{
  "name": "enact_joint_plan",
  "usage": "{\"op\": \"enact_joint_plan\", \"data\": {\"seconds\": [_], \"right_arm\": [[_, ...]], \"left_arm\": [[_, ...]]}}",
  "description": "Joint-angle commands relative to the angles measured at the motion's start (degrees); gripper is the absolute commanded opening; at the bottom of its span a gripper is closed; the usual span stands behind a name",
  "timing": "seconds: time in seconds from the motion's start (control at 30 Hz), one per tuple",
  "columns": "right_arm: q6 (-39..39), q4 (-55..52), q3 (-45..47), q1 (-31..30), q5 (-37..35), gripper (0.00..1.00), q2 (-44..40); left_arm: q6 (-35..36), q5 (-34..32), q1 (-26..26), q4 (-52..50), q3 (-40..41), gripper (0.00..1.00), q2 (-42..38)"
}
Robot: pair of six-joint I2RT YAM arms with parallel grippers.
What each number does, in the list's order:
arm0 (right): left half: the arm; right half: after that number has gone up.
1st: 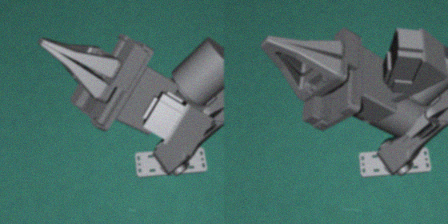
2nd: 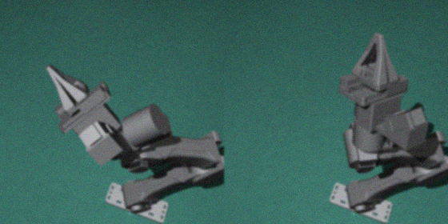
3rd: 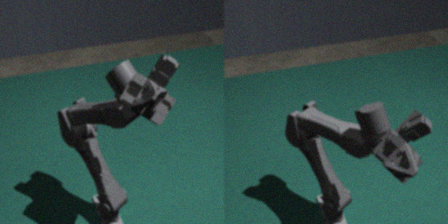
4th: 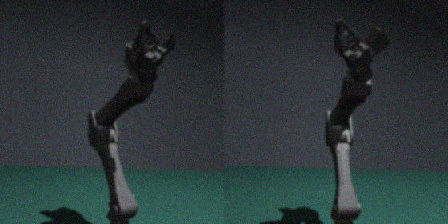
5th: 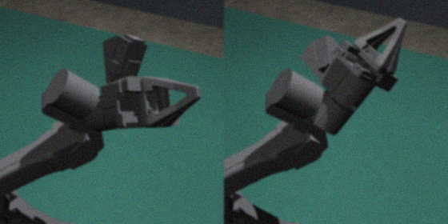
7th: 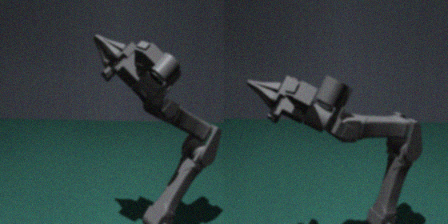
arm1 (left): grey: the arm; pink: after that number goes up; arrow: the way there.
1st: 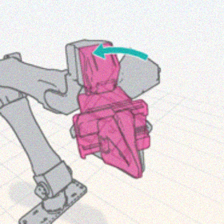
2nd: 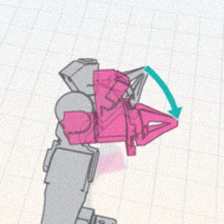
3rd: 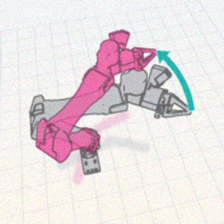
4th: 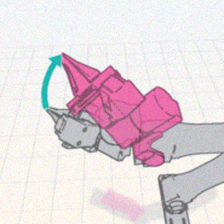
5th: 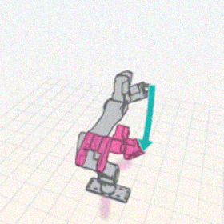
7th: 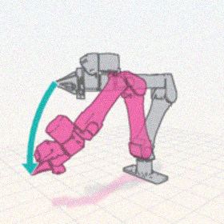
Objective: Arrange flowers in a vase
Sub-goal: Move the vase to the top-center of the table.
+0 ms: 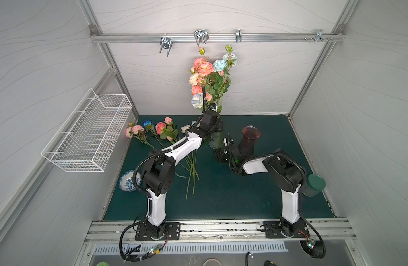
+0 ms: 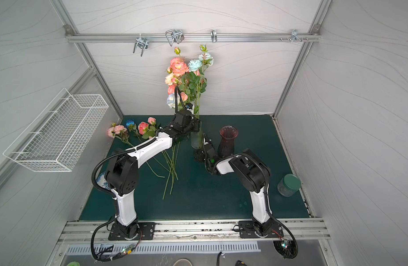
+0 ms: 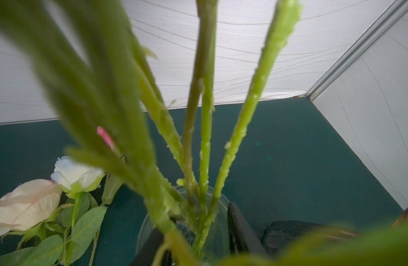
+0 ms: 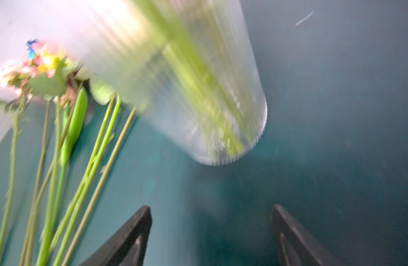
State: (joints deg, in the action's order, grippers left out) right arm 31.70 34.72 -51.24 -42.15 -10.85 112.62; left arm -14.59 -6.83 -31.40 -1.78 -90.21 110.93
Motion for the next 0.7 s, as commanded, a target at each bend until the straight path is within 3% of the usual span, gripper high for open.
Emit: {"op": "enact_joint_plan", "data": {"seconds": [0.0, 0.13, 0.67], "right_arm": [[0.3, 6.6, 4.1, -1.2, 2.7, 0.86, -4.0], [1.0, 8.0, 8.1, -1.6, 2.9, 0.88, -7.0], [1.5, 7.3, 15.1, -2.3, 2.1, 0.9, -16.1]], "left_arm": [[-1.0, 1.5, 0.1, -7.2, 2.0, 0.46, 0.4], [-1.1, 1.6, 0.1, -6.8, 2.9, 0.56, -1.9], [-2.2, 0.5, -0.2, -7.2, 7.9, 0.66, -10.1]]}}
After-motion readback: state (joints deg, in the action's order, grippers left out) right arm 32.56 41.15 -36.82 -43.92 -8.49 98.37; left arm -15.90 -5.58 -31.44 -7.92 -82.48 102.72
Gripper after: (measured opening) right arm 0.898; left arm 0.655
